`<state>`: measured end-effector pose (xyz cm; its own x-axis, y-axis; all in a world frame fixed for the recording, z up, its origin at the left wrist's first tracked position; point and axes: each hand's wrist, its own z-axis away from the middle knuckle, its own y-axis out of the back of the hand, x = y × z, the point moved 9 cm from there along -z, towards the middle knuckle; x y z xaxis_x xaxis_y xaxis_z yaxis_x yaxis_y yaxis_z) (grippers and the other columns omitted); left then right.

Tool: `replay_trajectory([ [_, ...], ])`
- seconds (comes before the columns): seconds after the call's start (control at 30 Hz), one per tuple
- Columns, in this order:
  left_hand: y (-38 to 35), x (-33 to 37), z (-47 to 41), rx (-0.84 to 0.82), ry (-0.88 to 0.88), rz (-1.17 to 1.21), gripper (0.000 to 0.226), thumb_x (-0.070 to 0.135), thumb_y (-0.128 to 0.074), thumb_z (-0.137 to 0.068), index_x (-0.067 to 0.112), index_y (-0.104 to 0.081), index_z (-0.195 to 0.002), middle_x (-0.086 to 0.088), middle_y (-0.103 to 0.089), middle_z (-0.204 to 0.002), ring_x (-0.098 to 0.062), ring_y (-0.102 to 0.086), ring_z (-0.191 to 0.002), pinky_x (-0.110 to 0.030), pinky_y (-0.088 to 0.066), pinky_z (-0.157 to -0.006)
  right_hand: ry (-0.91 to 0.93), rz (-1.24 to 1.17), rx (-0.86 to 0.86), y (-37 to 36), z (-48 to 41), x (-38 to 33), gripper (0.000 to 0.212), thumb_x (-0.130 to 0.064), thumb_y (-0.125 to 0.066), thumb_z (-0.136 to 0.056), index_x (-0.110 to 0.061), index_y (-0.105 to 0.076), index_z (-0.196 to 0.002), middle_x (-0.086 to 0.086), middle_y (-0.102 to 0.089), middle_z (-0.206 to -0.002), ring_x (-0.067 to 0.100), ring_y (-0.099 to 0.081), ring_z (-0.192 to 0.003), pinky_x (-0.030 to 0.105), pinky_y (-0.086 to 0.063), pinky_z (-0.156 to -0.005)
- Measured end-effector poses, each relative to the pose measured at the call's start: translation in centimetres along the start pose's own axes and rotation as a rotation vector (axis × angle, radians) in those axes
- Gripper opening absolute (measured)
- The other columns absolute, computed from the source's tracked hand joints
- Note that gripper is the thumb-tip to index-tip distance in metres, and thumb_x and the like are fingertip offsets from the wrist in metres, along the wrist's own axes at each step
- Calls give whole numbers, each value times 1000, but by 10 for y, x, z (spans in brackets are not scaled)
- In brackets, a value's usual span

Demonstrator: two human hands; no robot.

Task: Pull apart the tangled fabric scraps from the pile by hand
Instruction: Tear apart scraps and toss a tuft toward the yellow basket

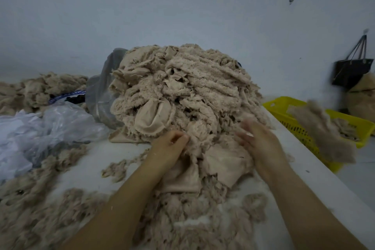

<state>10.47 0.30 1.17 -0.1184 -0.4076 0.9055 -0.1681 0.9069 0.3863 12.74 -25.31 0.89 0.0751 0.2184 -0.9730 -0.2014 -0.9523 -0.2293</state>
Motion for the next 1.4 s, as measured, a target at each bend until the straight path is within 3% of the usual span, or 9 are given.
replay_trajectory([
  [0.17,-33,-10,6,-270,-105,-432,32,45,-61,-94,40,-57,-126,21,-55,-118,-5,-52,-111,-17,-44,-90,293,1081,-265,-46,11,9,37,-54,-63,-89,-29,-53,-115,-14,-45,-113,8,-50,-106,23,-42,-81],
  [0.37,-7,10,5,17,-194,-646,37,20,-49,-99,24,-56,-135,1,-49,-136,-20,-43,-126,-34,-36,-106,351,760,-165,-43,18,-10,20,-33,-50,-101,-30,-52,-82,-8,-60,-79,9,-53,-66,20,-38,-54],
  [0.43,-2,37,16,108,-338,-399,24,36,-47,-99,34,-65,-113,14,-58,-117,-8,-50,-111,-28,-42,-96,485,527,-141,-49,31,-33,17,-29,-52,-101,-34,-56,-84,-13,-61,-78,2,-55,-67,13,-39,-52],
  [0.57,-38,58,35,-207,-296,-32,35,83,-38,-84,61,-62,-96,26,-70,-96,11,-63,-88,-11,-51,-74,570,467,-320,-79,54,-33,19,-25,-54,-101,-41,-58,-92,-31,-63,-90,-10,-59,-83,4,-42,-66],
  [0.77,-28,32,22,-86,30,566,34,45,-61,-94,18,-76,-107,-9,-77,-102,-25,-73,-99,-47,-56,-93,232,378,-533,-83,48,4,28,-65,-54,-88,-52,-60,-112,-34,-64,-106,-12,-61,-95,12,-51,-77],
  [0.93,9,8,9,127,299,1063,43,46,-50,-99,8,-69,-97,-9,-75,-78,-20,-73,-68,-30,-59,-56,410,677,-290,-63,34,-11,20,-29,-47,-97,-31,-54,-78,-15,-51,-55,1,-40,-43,15,-31,-42],
  [1.03,31,1,4,167,339,1232,58,59,-45,-98,10,-69,-118,-12,-75,-106,-25,-72,-97,-37,-59,-79,329,637,-124,-31,18,-18,17,-26,-46,-99,-22,-58,-88,-8,-43,-53,6,-30,-40,25,-29,-46],
  [1.27,4,12,15,24,368,1213,56,49,-50,-98,3,-64,-126,-21,-69,-122,-34,-65,-116,-49,-50,-102,464,736,-527,-96,61,-2,51,-86,-38,-77,-49,-53,-109,-34,-46,-109,-17,-44,-104,11,-37,-79],
  [1.4,12,12,11,49,326,1312,47,42,-50,-100,4,-78,-104,-13,-75,-107,-25,-74,-97,-37,-61,-77,668,1160,-622,-115,71,19,26,-52,-53,-91,-27,-54,-100,-16,-44,-98,5,-42,-97,21,-36,-75],
])
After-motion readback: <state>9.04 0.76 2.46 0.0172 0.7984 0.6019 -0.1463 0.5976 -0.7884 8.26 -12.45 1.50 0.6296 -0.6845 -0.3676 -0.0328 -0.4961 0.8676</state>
